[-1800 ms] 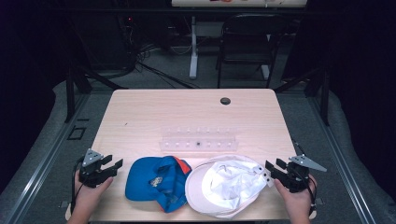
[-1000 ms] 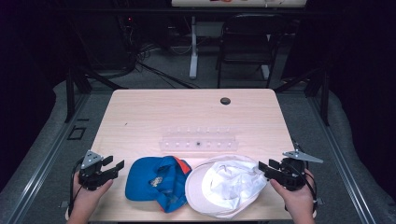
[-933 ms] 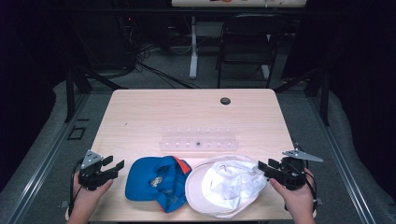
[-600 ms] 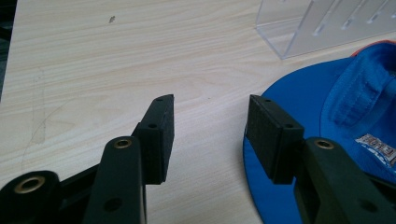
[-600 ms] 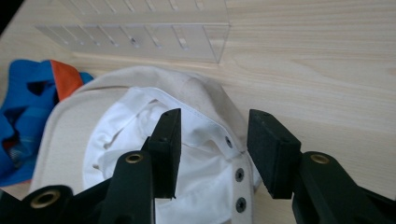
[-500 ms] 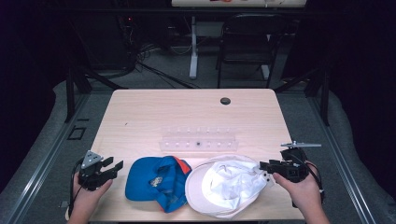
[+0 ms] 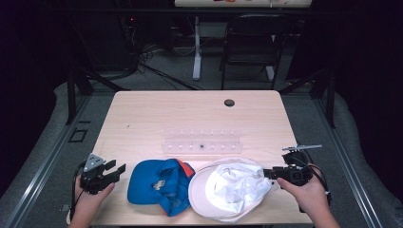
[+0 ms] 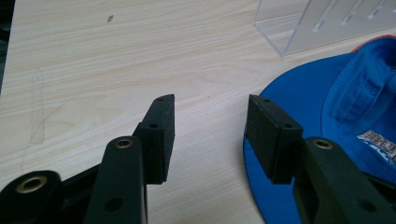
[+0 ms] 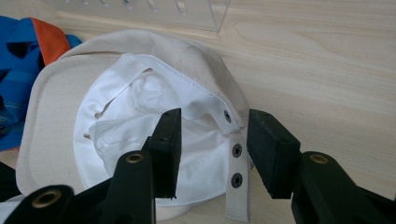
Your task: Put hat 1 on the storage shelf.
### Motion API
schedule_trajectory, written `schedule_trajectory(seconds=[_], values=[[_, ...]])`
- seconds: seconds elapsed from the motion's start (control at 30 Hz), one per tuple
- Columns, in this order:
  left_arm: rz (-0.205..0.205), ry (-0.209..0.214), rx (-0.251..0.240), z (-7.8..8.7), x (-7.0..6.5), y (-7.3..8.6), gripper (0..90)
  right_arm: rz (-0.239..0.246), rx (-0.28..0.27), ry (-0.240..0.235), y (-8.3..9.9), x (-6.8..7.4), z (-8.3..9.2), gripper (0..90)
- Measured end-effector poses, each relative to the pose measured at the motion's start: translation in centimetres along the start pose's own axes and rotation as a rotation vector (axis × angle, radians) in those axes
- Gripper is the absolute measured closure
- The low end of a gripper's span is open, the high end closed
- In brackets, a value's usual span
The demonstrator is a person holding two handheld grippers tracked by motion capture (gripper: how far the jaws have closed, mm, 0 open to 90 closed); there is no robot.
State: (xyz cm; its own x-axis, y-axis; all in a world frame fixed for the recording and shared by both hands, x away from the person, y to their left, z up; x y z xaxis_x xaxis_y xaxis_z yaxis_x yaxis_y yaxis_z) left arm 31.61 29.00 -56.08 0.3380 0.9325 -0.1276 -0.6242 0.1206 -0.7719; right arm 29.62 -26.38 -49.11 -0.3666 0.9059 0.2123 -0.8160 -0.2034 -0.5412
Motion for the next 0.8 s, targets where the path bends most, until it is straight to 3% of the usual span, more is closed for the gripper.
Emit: schedule_trajectory(seconds=[0.23,0.3,0.5,0.57,0.8], values=[[0.002,0.0,-0.005,-0.1,0.1,0.0,52.6,-0.012,0.035,0.019,-0.3,-0.8,-0.5,53.7],[0.003,0.001,-0.003,-0.1,0.1,0.1,52.7,-0.041,0.061,0.017,-0.3,-1.1,-0.8,52.3],[0.001,0.003,0.001,-0.2,0.0,0.1,52.7,-0.085,0.156,-0.012,0.2,-1.9,-2.3,52.0],[0.0,0.002,0.001,-0.2,0.0,0.1,52.7,-0.121,0.179,-0.024,0.3,-2.0,-3.0,53.3],[-0.004,0.0,0.009,-0.2,0.1,0.1,52.6,-0.133,0.233,-0.046,0.6,-2.1,-4.7,57.8]])
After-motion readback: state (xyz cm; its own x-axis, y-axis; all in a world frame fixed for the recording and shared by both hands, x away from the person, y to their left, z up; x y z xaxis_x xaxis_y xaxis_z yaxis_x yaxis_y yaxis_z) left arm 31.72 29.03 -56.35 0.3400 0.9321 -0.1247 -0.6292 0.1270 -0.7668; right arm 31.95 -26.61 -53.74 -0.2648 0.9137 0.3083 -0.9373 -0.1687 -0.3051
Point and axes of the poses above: each handheld gripper's, and its own axes: z roughly backward along the jaws, y roughly out of its underside, x roughly to its left, the point moved 3 cm from there along -z, roughly forward along the jaws, and after that the axes turned 6 degrees about z, right-handed, at the moved point
